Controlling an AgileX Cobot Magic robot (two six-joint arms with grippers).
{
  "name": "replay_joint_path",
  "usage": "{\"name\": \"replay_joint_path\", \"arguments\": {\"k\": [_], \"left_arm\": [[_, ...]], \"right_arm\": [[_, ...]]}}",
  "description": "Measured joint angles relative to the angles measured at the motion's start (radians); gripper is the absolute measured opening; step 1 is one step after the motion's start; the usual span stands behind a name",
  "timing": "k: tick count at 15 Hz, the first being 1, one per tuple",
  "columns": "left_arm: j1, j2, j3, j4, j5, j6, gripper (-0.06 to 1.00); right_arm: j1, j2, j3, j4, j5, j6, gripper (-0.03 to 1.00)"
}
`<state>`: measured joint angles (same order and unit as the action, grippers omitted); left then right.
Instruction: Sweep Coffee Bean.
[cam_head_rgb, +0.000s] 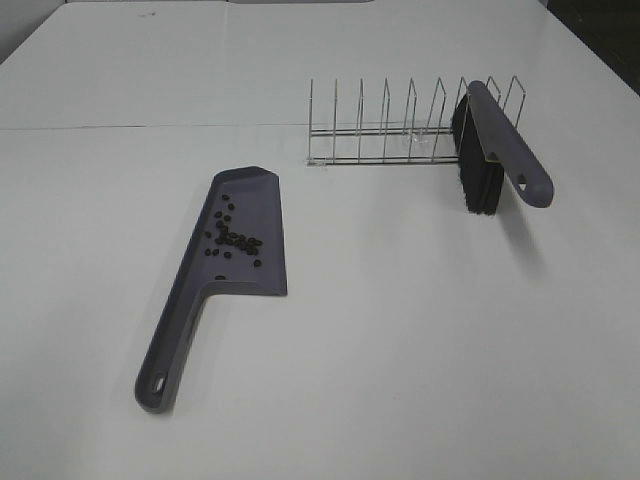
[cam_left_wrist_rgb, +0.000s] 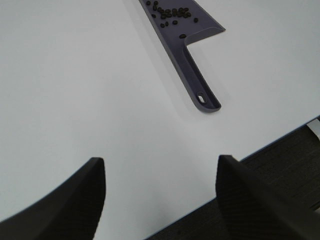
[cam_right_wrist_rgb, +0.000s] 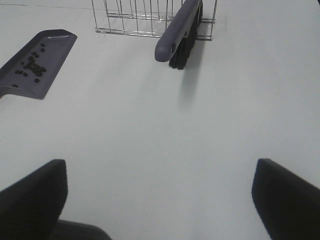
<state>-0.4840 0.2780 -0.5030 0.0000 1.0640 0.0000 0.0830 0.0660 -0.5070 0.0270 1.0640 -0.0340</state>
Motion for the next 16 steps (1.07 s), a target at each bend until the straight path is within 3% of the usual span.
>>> {"name": "replay_joint_path", "arguments": {"k": [5, 7, 11, 13, 16], "left_arm": [[0.019, -0.017, 0.0, -0.006, 0.0, 0.0, 0.58], [0.139, -0.086, 0.003, 0.0, -0.003, 0.0, 0.58], [0.384, -0.265, 0.003, 0.0, -0.003, 0.0, 0.58], [0.438, -0.28, 0.003, 0.0, -0.003, 0.0, 0.58], [0.438, -0.28, 0.003, 0.0, -0.003, 0.0, 0.58]], "right_arm": [[-0.043, -0.002, 0.0, 0.0, 0.0, 0.0, 0.86], [-0.087, -0.021, 0.0, 0.0, -0.002, 0.0, 0.86], [-0.092, -0.072, 0.0, 0.001, -0.004, 0.001, 0.86], [-0.092, -0.072, 0.0, 0.001, -0.004, 0.001, 0.86], [-0.092, -0.072, 0.0, 0.001, -0.004, 0.001, 0.86]]}}
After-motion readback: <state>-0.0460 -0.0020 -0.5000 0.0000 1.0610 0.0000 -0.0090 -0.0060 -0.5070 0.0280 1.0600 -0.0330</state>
